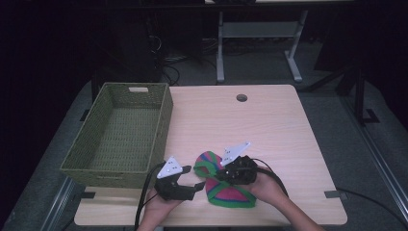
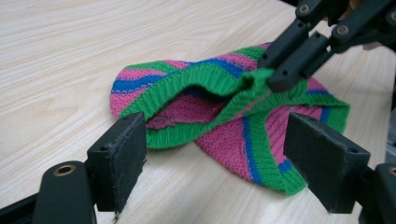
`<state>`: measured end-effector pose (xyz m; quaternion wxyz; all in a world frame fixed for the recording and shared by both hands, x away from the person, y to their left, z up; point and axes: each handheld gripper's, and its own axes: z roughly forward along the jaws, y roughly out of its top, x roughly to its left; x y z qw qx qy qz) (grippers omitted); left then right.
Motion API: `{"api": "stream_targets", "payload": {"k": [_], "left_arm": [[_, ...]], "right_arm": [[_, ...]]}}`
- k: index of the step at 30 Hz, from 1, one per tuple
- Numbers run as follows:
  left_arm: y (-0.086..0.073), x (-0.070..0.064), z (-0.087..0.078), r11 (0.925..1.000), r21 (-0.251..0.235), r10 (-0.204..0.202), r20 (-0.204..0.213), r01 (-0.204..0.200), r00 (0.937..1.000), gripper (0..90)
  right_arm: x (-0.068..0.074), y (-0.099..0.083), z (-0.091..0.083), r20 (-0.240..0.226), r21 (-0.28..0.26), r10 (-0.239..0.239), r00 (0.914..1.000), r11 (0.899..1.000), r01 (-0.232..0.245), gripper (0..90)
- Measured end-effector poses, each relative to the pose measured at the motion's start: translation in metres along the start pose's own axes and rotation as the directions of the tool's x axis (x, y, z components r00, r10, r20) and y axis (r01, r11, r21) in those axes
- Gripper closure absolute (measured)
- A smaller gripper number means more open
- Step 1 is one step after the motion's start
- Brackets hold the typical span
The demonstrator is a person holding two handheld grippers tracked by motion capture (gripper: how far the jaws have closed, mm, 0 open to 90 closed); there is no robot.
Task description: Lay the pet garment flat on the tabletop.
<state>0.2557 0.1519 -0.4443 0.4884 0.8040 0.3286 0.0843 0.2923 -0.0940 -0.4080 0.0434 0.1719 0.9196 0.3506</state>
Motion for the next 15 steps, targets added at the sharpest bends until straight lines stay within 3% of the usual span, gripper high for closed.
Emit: {"api": "stream_targets", "payload": {"k": [15], "left_arm": [[0.0, 0.002, -0.001, 1.0, 0.003, 0.005, -0.007, -0.005, 1.0, 21.1]], "right_arm": [[-0.009, 0.007, -0.026, -0.008, -0.058, 0.032, 0.9994, 0.998, -0.033, 83.9]]}}
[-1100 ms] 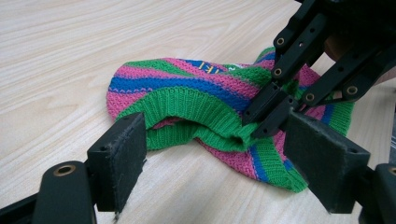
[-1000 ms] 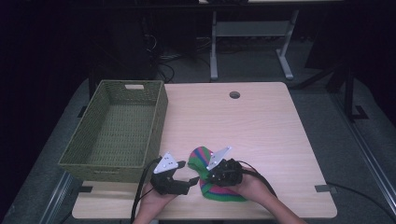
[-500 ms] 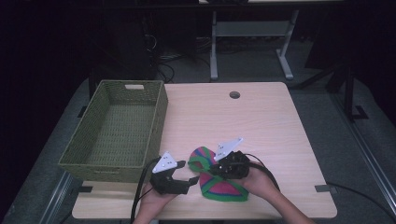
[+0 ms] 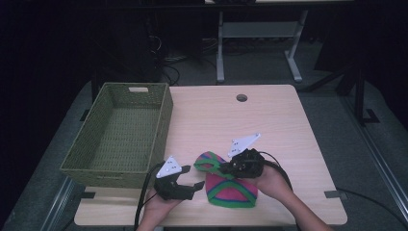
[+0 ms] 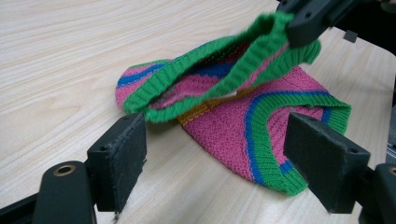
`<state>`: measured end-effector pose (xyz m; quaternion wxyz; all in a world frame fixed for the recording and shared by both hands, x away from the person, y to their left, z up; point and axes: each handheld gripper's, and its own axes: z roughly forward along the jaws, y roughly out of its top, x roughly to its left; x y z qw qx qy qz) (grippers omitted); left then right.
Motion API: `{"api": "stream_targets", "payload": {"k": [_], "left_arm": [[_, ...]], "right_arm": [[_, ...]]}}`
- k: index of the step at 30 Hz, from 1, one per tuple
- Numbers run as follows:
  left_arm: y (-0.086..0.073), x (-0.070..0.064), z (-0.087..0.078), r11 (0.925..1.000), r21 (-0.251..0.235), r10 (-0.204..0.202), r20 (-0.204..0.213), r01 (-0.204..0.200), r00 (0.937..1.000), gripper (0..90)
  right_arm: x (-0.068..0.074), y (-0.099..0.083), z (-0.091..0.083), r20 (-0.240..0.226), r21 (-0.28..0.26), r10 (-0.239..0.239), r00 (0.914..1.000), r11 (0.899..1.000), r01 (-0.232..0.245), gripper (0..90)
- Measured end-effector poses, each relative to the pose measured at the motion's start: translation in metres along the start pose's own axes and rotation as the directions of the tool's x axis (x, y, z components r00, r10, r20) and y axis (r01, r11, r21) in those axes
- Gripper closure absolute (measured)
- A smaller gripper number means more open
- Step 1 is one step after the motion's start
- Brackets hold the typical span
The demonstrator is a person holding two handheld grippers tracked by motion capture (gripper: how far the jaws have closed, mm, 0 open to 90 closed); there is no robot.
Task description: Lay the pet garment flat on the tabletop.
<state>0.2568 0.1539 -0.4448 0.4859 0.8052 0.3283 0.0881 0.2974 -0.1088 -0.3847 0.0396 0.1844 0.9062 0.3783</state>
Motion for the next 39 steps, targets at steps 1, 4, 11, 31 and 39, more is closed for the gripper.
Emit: {"api": "stream_targets", "payload": {"k": [1, 4, 11, 31, 39], "left_arm": [[0.0, 0.0, 0.0, 1.0, -0.001, -0.002, 0.0, 0.002, 1.0, 21.1], [0.0, 0.001, 0.0, 1.0, 0.0, -0.005, 0.0, 0.005, 1.0, 21.1], [0.001, 0.001, 0.001, 1.0, -0.003, 0.001, -0.009, -0.001, 1.0, 21.1], [0.01, 0.013, 0.018, 0.9997, 0.017, -0.019, -0.033, 0.02, 0.9993, 22.7], [0.021, 0.019, 0.019, 0.9996, -0.015, 0.023, -0.02, -0.023, 0.9995, 25.3]], "right_arm": [[-0.001, 0.0, -0.001, 0.001, -0.006, -0.002, 1.0, 1.0, 0.002, 83.9], [-0.004, 0.002, -0.009, 0.002, -0.023, 0.004, 1.0, 1.0, -0.004, 83.9], [-0.007, 0.004, -0.023, 0.005, -0.058, 0.015, 0.9999, 0.998, -0.015, 83.8], [-0.013, 0.012, -0.062, -0.026, -0.135, 0.001, 0.9997, 0.991, -0.004, 83.9], [-0.014, 0.017, -0.068, -0.032, -0.141, -0.026, 0.9991, 0.99, 0.021, 83.9]]}}
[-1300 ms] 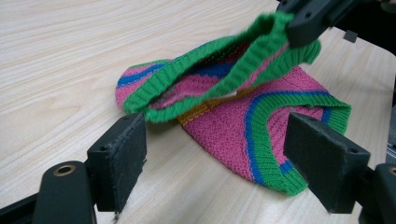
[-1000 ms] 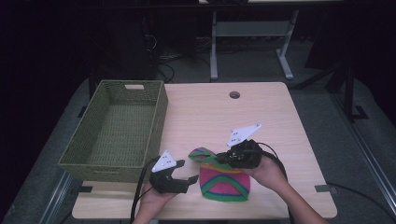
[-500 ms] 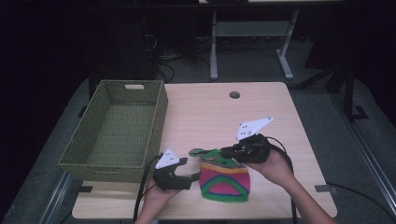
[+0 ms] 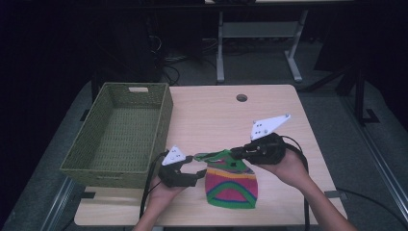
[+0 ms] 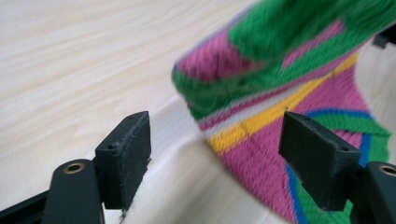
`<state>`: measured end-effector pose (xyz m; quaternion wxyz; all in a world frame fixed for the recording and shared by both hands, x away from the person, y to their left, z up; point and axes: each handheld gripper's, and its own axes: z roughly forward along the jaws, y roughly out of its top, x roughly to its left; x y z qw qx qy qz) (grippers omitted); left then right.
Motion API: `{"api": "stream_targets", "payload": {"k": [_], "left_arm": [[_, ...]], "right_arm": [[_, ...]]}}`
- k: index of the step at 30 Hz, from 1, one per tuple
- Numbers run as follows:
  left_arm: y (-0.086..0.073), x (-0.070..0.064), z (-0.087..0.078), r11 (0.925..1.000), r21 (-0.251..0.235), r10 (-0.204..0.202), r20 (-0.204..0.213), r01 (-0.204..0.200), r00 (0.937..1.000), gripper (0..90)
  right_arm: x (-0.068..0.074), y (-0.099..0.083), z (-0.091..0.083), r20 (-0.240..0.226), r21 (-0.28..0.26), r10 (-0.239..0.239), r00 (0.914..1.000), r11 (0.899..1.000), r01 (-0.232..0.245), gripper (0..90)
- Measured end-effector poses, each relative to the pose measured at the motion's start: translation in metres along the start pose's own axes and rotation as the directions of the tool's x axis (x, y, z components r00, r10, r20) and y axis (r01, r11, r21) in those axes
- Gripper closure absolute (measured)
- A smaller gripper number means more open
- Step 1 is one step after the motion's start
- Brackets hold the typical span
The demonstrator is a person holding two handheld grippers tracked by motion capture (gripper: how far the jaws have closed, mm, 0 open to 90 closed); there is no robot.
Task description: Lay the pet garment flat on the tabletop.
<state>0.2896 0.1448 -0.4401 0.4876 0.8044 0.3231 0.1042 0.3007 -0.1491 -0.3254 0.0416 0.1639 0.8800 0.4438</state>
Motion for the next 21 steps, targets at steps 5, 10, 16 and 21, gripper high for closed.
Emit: {"api": "stream_targets", "payload": {"k": [5, 10, 16, 21], "left_arm": [[0.004, 0.002, 0.004, 0.9996, -0.015, 0.024, 0.004, -0.024, 0.9997, 32.8], [0.008, 0.001, 0.008, 0.9967, -0.041, 0.07, 0.016, -0.069, 0.9974, 51.3], [0.009, 0.003, 0.008, 0.9946, -0.055, 0.09, 0.038, -0.088, 0.9952, 77.0], [0.014, 0.001, 0.009, 0.9943, -0.046, 0.098, 0.045, -0.096, 0.9942, 82.2]], "right_arm": [[-0.001, -0.001, -0.002, -0.012, -0.005, 0.0, 0.9999, 1.0, 0.0, 83.8], [-0.003, -0.002, -0.005, -0.007, -0.007, -0.003, 1.0, 1.0, 0.003, 83.8], [-0.01, -0.007, -0.012, 0.018, -0.01, 0.026, 0.9995, 1.0, -0.026, 83.8], [-0.016, -0.013, -0.016, 0.046, -0.002, 0.048, 0.9978, 0.999, -0.048, 83.8]]}}
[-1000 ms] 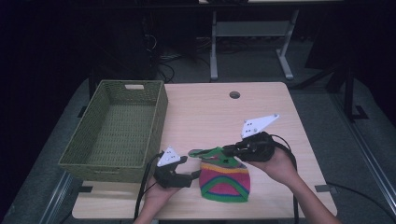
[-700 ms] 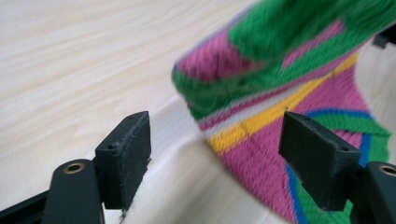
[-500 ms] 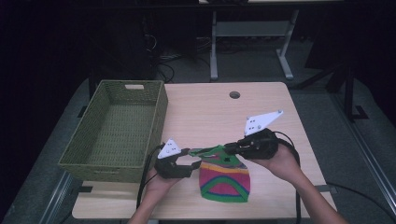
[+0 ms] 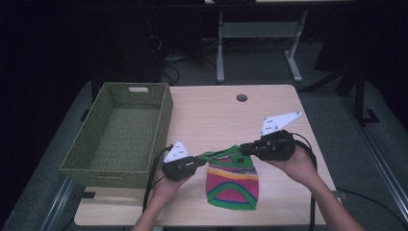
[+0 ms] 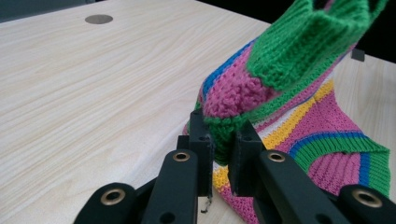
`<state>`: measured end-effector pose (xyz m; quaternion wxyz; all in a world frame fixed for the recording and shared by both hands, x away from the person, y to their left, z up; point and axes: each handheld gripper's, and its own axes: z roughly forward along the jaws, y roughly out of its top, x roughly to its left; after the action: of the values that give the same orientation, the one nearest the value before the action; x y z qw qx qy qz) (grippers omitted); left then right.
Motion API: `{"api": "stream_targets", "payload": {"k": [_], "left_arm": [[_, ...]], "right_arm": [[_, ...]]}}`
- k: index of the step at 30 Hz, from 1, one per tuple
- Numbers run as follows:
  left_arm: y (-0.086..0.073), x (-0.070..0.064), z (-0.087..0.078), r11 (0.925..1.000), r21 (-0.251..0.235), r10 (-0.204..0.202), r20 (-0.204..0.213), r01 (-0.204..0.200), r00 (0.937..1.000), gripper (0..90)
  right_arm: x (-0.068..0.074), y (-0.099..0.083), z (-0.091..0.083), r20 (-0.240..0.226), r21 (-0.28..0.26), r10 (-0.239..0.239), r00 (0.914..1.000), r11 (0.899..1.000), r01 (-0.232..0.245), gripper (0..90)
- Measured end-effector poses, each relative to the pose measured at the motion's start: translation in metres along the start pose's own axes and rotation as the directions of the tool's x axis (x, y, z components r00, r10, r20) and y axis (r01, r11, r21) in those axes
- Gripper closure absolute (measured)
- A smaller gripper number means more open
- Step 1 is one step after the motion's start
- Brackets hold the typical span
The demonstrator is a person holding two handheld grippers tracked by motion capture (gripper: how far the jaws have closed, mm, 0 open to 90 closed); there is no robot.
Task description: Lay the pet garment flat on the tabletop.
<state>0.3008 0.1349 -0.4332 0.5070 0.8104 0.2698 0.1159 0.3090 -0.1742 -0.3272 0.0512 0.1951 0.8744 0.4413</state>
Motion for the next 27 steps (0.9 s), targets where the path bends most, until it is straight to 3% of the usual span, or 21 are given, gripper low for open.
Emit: {"api": "stream_targets", "payload": {"k": [4, 8, 13, 18, 27], "left_arm": [[0.007, -0.001, 0.001, 0.9998, 0.007, 0.016, 0.002, -0.016, 0.9999, 82.5], [0.015, -0.003, 0.001, 0.9997, 0.024, 0.004, -0.001, -0.004, 1.0, 82.7], [0.023, -0.001, 0.004, 0.9981, 0.061, -0.001, -0.036, 0.003, 0.9994, 82.6], [0.025, 0.005, 0.009, 0.9959, 0.083, -0.031, -0.059, 0.035, 0.9978, 82.6], [0.027, 0.016, 0.02, 0.9895, 0.127, -0.059, -0.085, 0.07, 0.9947, 82.3]], "right_arm": [[-0.007, -0.003, -0.002, 0.025, 0.005, 0.015, 0.9996, 1.0, -0.015, 83.8], [-0.017, -0.005, -0.003, 0.055, 0.009, 0.029, 0.9981, 1.0, -0.029, 83.9], [-0.035, -0.006, 0.002, 0.075, 0.024, 0.059, 0.9954, 0.998, -0.061, 83.8], [-0.051, -0.008, 0.01, 0.085, 0.026, 0.091, 0.9922, 0.995, -0.094, 83.8], [-0.064, -0.009, 0.024, 0.105, 0.044, 0.122, 0.987, 0.991, -0.127, 83.7]]}}
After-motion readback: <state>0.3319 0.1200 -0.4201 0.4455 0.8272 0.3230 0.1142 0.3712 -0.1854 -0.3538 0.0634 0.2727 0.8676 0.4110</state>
